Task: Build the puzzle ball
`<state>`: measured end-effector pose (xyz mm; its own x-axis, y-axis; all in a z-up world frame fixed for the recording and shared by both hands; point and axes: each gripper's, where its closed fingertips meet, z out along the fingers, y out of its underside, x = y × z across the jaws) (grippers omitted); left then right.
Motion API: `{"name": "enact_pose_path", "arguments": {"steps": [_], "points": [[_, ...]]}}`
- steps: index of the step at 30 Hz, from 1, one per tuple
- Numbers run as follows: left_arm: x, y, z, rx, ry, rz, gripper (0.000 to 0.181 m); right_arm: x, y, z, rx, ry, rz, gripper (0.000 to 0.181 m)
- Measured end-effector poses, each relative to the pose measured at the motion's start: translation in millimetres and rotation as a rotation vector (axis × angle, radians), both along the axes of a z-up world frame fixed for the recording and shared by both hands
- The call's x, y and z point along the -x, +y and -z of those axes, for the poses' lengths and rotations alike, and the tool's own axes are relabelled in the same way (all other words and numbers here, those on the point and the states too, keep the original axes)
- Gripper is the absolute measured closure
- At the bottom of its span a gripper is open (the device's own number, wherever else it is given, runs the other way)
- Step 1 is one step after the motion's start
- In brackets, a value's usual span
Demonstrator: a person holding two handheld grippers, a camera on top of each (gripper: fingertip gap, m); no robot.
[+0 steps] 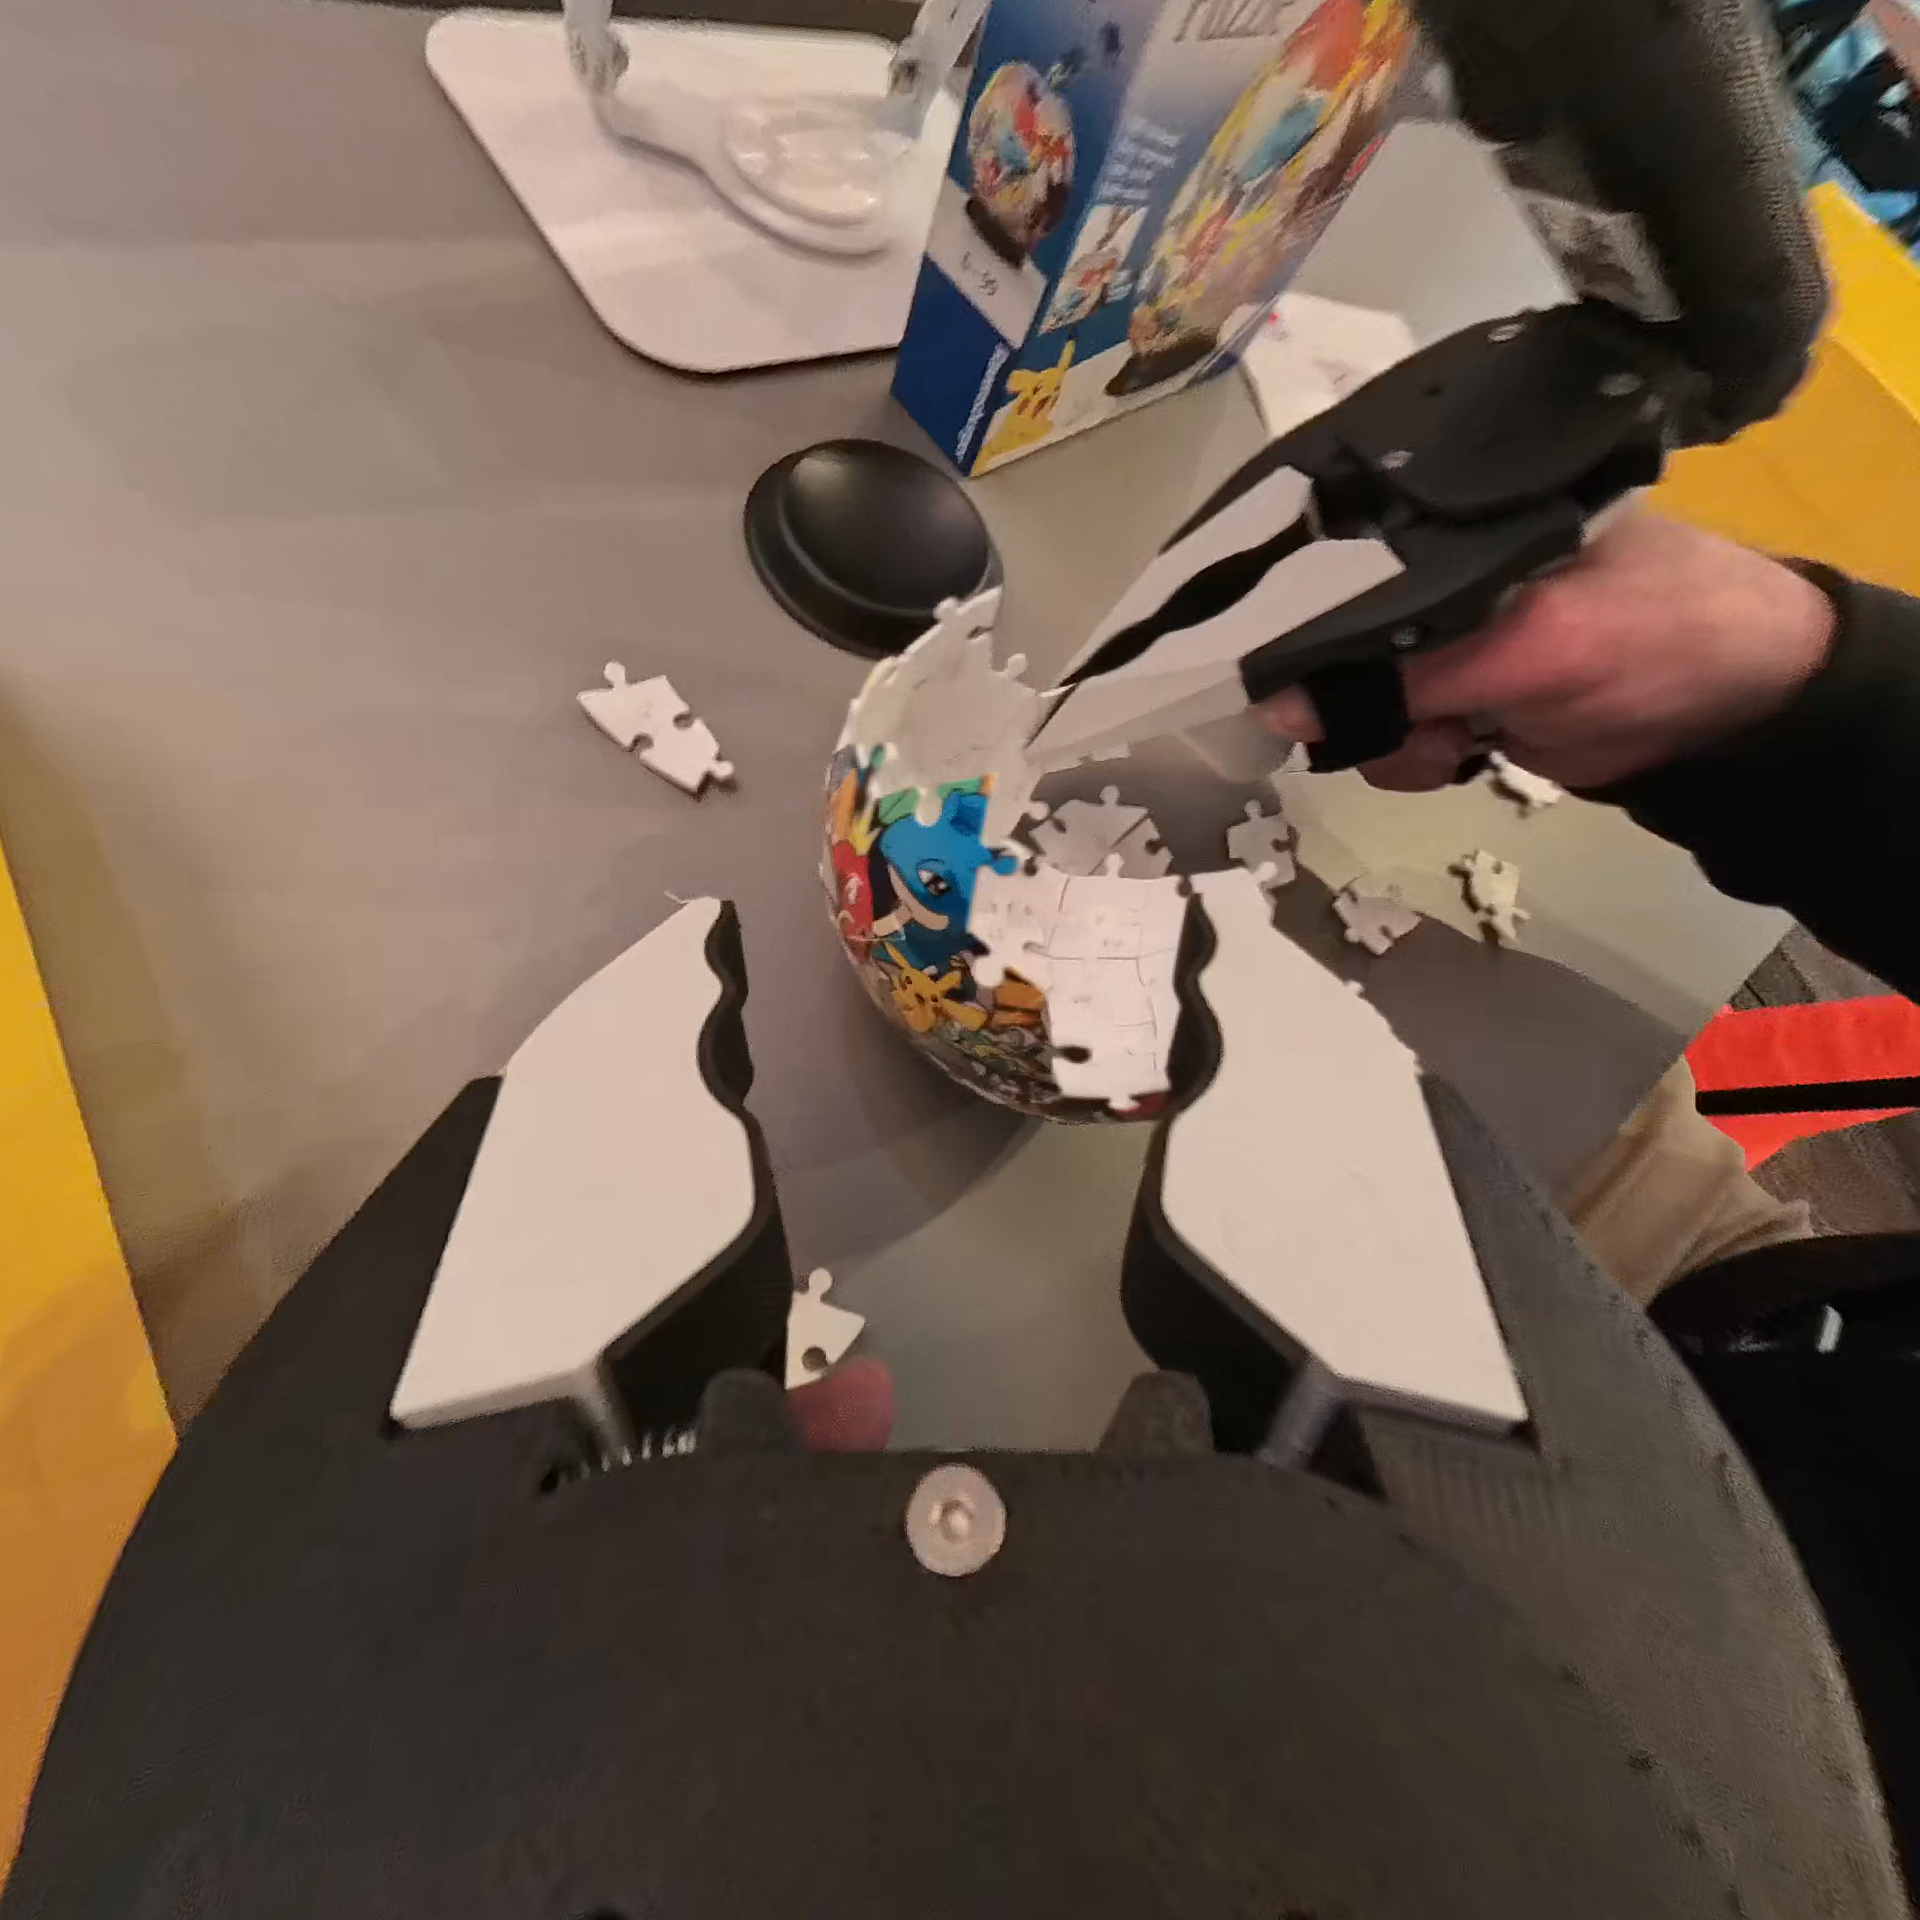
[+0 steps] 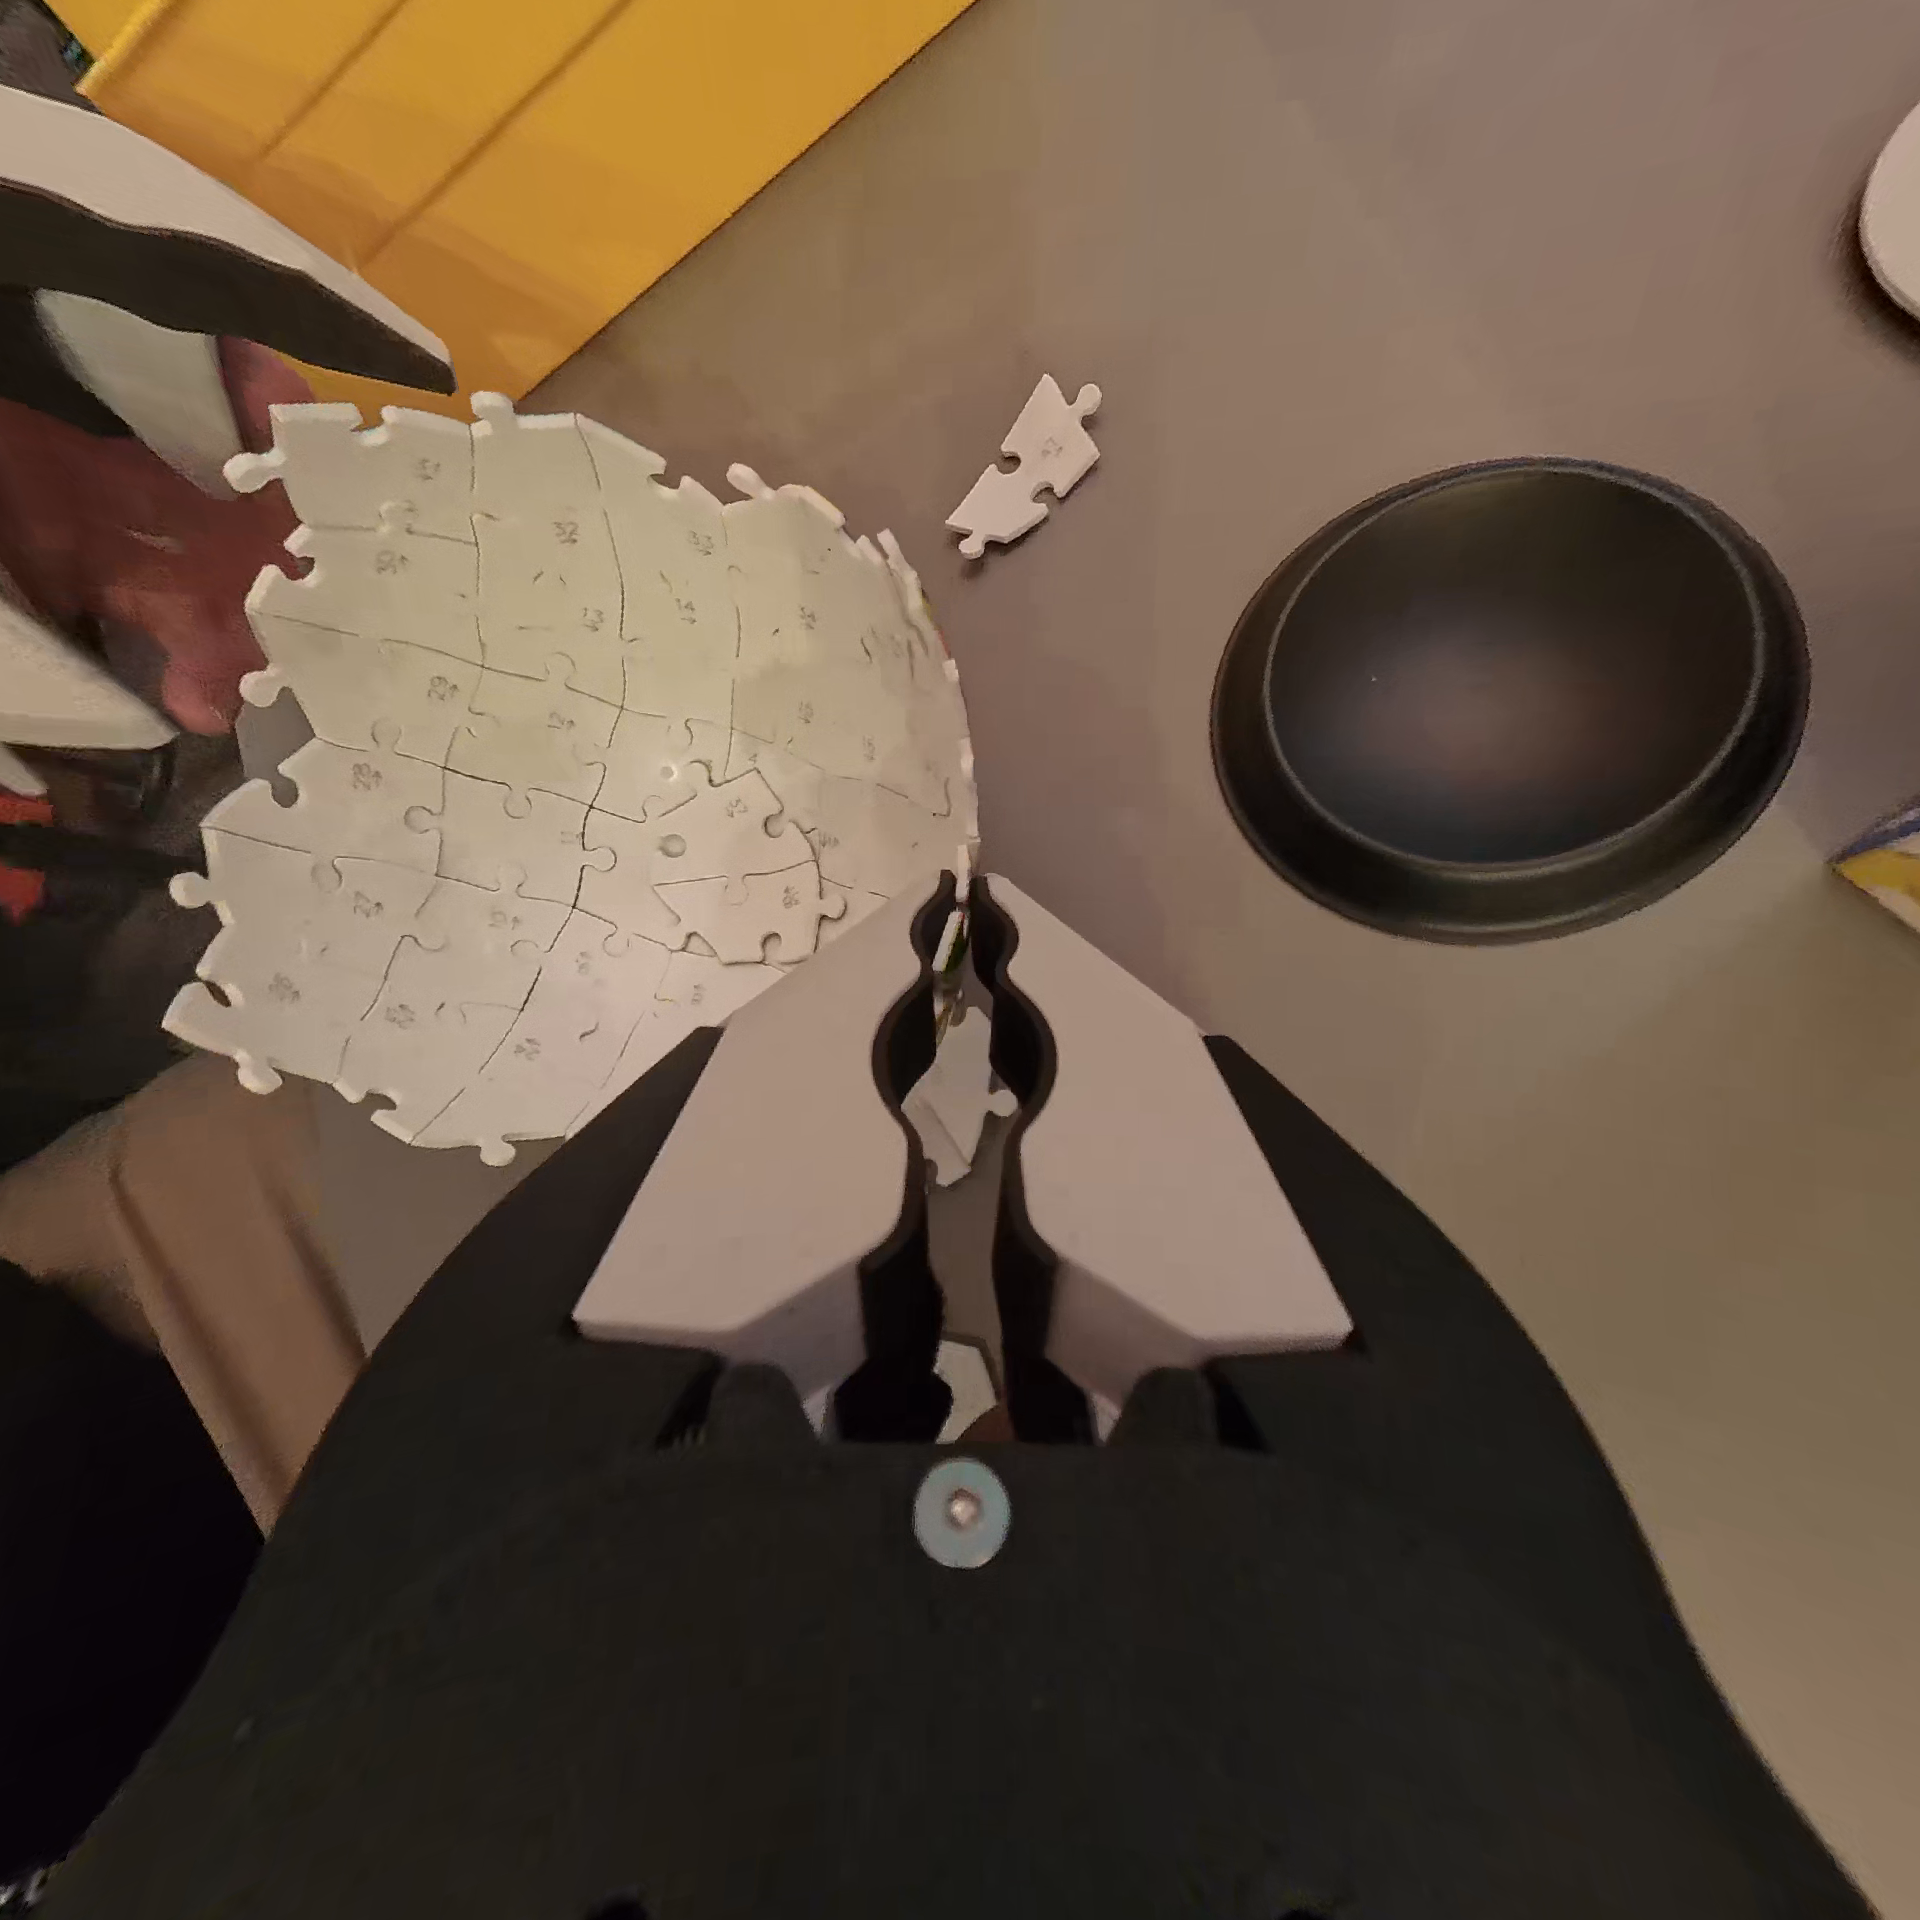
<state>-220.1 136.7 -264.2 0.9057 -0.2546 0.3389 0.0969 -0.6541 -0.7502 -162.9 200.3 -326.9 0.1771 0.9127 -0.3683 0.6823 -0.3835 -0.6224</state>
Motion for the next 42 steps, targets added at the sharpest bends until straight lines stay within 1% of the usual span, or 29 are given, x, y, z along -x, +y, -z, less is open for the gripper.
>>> {"name": "enact_pose_path", "arguments": {"steps": [2, 4, 8, 10, 15, 20, 24, 29, 33, 35, 37, 39, 42], "points": [[4, 3, 6, 0.055, 0.051, -0.013, 0.105, -1, -1, -1, -0.013, 0.008, 0.029, 0.181], [4, 8, 5, 0.083, 0.063, -0.025, 0.114, -1, -4, -4, -0.025, 0.026, 0.052, 0.181], [12, 9, 17, 0.171, 0.251, -0.030, 0.126, -2, -8, -6, -0.045, 0.048, 0.105, 0.181], [13, 8, 22, 0.201, 0.308, -0.041, 0.133, -1, -11, -7, -0.047, 0.057, 0.115, 0.181], [20, 12, 22, 0.202, 0.523, -0.079, 0.165, 1, -16, -13, -0.062, 0.084, 0.132, 0.181], [30, 17, 21, 0.184, 0.714, -0.119, 0.176, 0, -18, -12, -0.045, 0.096, 0.131, 0.180], [31, 23, 20, 0.169, 0.798, -0.127, 0.177, 0, -15, -11, -0.010, 0.115, 0.133, 0.180], [37, 29, 14, 0.162, 0.906, -0.143, 0.177, -7, -12, -15, 0.004, 0.126, 0.119, 0.164], [41, 31, 10, 0.169, 0.949, -0.144, 0.177, -17, -10, -23, 0.018, 0.139, 0.099, 0.155], [41, 32, 7, 0.166, 0.974, -0.144, 0.177, -25, -13, -24, 0.019, 0.127, 0.058, 0.159], [39, 33, 6, 0.170, 1.003, -0.133, 0.177, -35, -12, -19, 0.004, 0.103, 0.035, 0.160], [36, 36, 4, 0.172, 1.032, -0.124, 0.177, -43, -18, -12, -0.018, 0.067, -0.036, 0.160], [31, 41, 1, 0.178, 1.066, -0.111, 0.177, -50, -24, 5, -0.124, -0.025, -0.121, 0.161]]}}
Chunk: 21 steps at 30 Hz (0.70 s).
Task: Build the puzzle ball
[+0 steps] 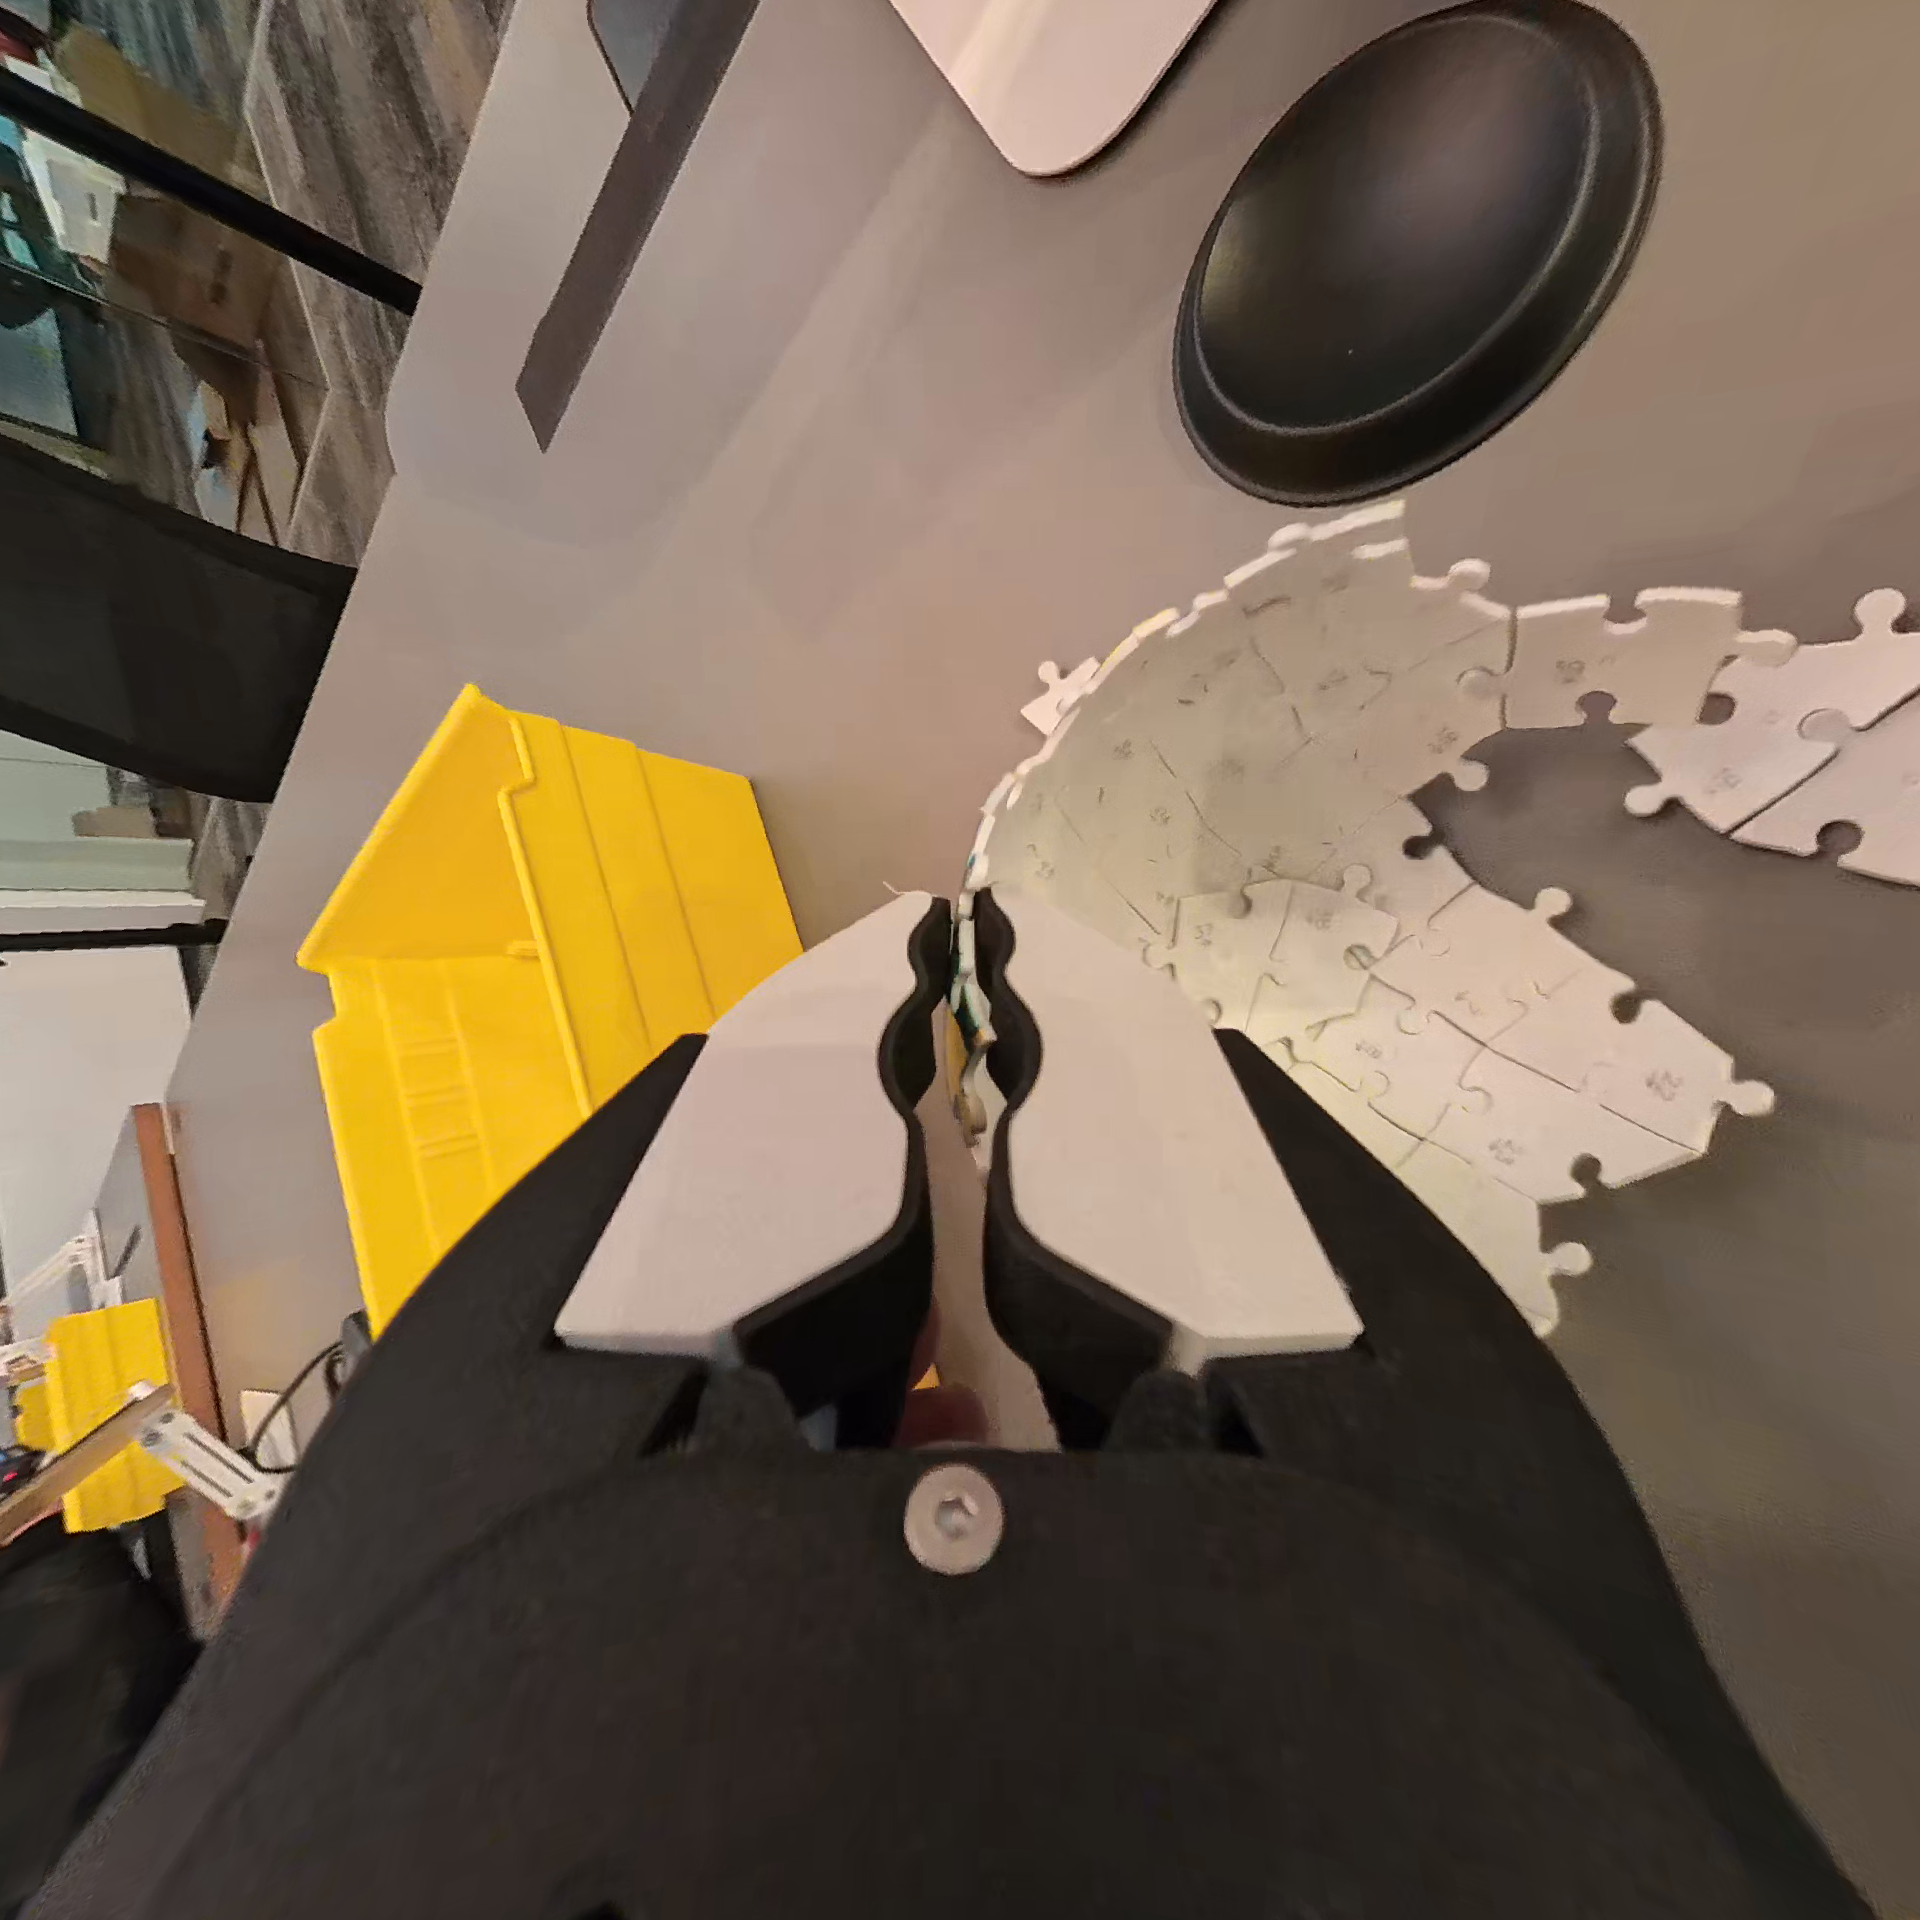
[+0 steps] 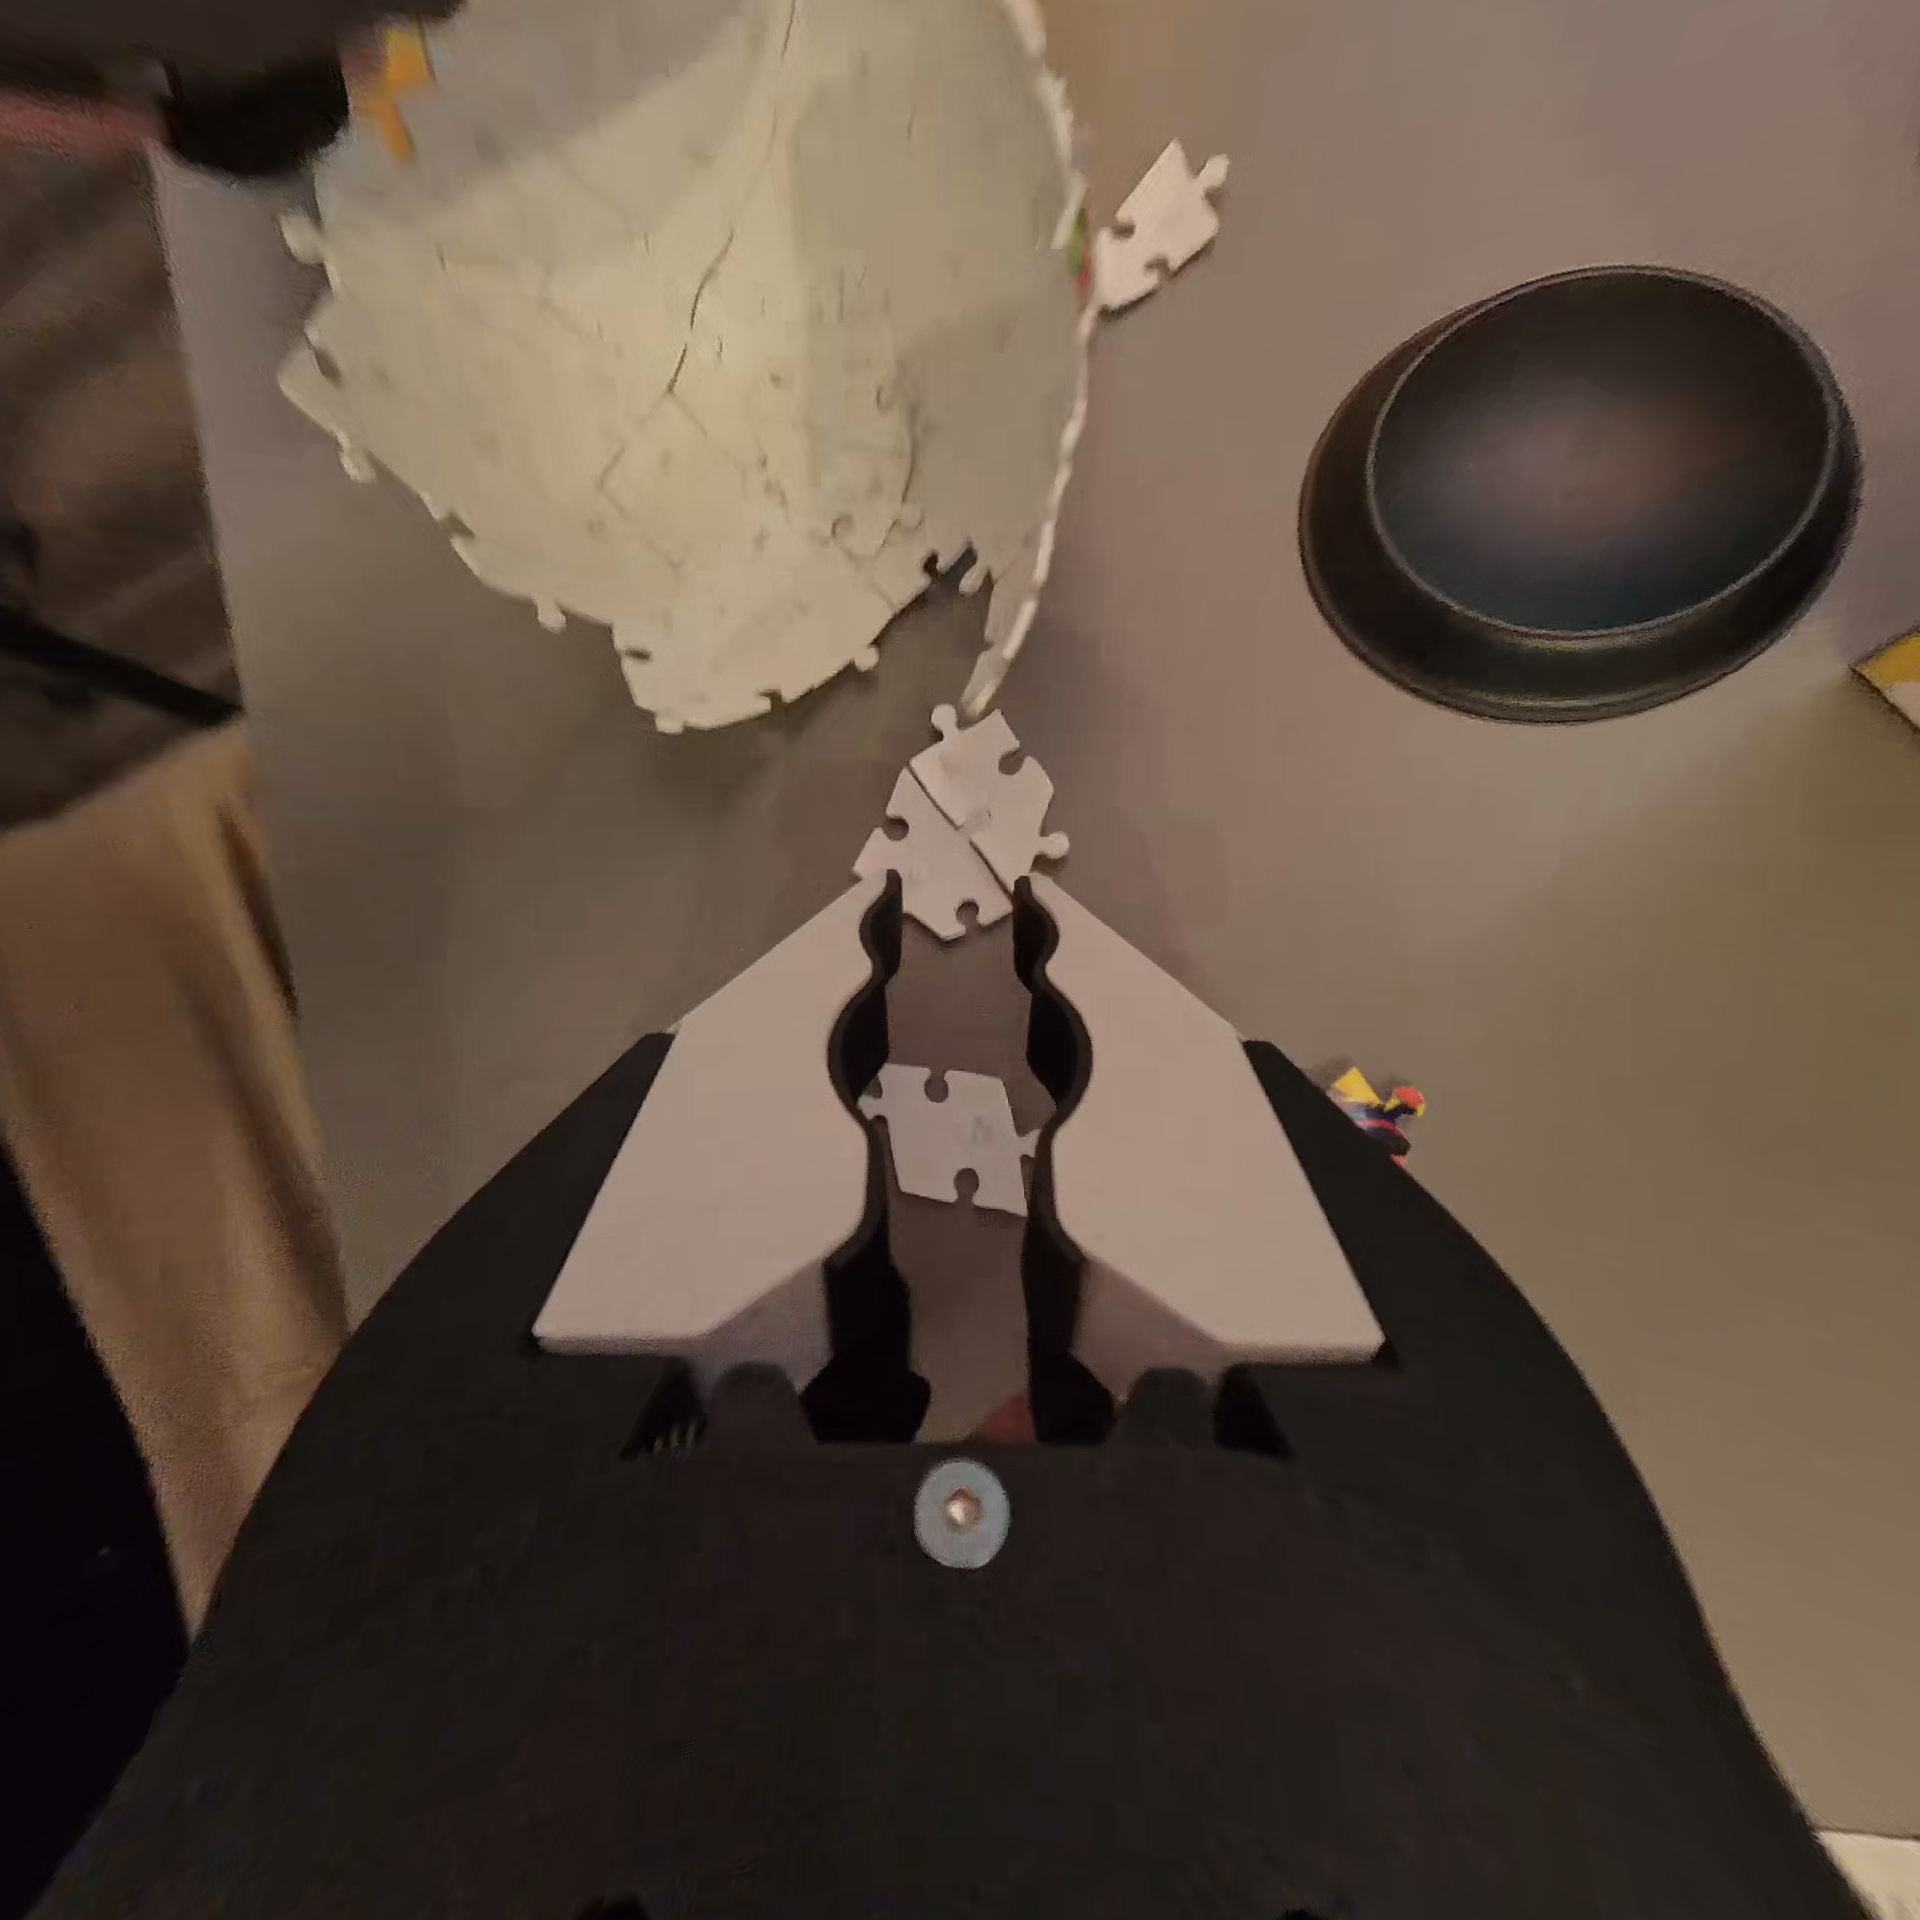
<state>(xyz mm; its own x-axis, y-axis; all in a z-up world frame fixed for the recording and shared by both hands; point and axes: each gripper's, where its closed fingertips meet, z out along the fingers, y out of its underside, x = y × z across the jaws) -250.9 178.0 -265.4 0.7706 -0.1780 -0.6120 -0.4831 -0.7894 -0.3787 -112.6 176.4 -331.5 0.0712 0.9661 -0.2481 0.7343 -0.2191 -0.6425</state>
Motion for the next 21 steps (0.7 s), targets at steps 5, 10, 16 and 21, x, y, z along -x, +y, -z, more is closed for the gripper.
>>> {"name": "enact_pose_path", "arguments": {"steps": [5, 10, 16, 21], "points": [[-7, 8, -5, 0.021, 0.063, 0.010, 0.177, 4, -15, 15, -0.061, -0.071, -0.056, 0.171], [-14, 10, -7, 0.044, 0.101, 0.011, 0.177, 11, -20, 17, -0.124, -0.069, -0.058, 0.178], [-22, 12, -6, 0.054, 0.100, 0.030, 0.177, 12, -22, 14, -0.177, -0.061, -0.095, 0.180], [-22, 13, -6, 0.056, 0.108, 0.042, 0.177, -8, -25, 17, -0.202, -0.110, -0.186, 0.181]]}}
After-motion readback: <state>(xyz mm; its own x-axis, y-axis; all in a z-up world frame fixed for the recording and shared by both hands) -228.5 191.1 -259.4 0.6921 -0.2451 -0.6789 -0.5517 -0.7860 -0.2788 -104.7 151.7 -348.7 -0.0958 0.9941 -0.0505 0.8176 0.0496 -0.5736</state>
